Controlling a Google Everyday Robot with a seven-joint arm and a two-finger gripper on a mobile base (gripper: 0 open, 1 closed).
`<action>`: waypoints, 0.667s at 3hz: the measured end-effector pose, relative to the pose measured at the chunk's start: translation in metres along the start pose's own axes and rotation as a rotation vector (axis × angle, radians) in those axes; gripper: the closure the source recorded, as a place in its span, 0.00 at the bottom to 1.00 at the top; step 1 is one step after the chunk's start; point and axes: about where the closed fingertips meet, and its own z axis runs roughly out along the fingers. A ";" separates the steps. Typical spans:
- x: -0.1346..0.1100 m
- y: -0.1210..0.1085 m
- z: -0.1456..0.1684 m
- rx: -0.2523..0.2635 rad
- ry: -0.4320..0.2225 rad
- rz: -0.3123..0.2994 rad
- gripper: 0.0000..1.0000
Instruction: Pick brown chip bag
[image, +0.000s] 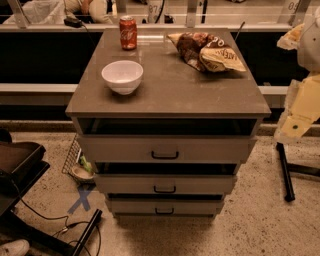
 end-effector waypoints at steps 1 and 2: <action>0.000 0.000 0.000 0.000 0.000 0.000 0.00; 0.004 -0.019 0.001 0.048 -0.022 0.008 0.00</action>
Offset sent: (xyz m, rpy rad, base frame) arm 0.0574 -0.0324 0.0120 0.0459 -0.1522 -0.0381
